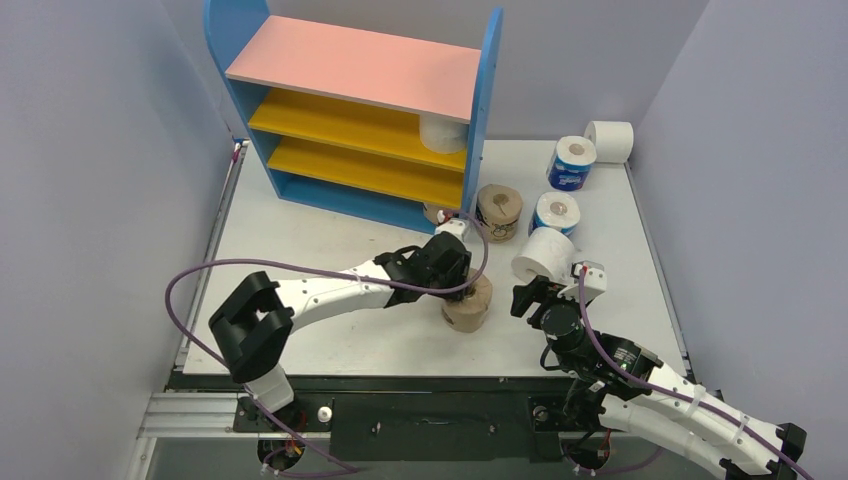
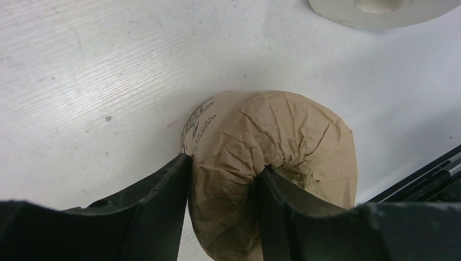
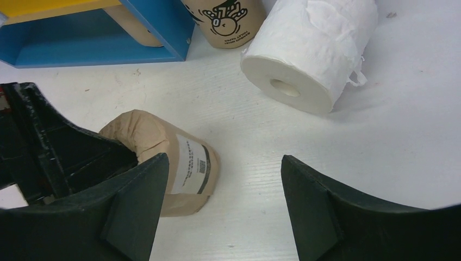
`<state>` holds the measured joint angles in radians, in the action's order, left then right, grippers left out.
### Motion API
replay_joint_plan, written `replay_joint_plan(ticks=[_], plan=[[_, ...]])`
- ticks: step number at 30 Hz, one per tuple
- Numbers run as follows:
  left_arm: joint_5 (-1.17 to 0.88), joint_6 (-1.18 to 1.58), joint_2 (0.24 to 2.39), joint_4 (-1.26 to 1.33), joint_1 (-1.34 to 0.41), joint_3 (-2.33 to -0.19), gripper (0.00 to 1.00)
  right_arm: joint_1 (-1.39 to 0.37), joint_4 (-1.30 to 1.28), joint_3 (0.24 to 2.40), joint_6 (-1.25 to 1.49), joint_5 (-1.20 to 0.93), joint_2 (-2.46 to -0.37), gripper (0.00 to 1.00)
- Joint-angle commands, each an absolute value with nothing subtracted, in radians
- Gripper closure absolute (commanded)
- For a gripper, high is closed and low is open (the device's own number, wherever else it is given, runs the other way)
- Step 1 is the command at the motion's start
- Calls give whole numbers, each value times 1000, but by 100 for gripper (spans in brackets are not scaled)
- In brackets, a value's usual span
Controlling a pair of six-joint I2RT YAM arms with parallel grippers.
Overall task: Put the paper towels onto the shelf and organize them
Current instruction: Pick up the paper towel from the center of the board.
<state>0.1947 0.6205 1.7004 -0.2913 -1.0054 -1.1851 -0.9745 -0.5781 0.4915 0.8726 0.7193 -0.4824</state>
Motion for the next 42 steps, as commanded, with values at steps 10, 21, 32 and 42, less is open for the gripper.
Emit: replay_joint_plan(ticks=[10,21,32,42], plan=[[280,641,1415,-349,-856,-1049,62,-969,-552,503,851,758,-493,29],[275,719,1278,-345,-565,-892,65,-969,-544,488,843,764,-485,29],[309,798,1364,-371,-555,-931,34,-968,-533,493,824,768,-499,29],[327,770,1346,-454,-533,-976,28,-968,-531,496,815,771,-509,29]])
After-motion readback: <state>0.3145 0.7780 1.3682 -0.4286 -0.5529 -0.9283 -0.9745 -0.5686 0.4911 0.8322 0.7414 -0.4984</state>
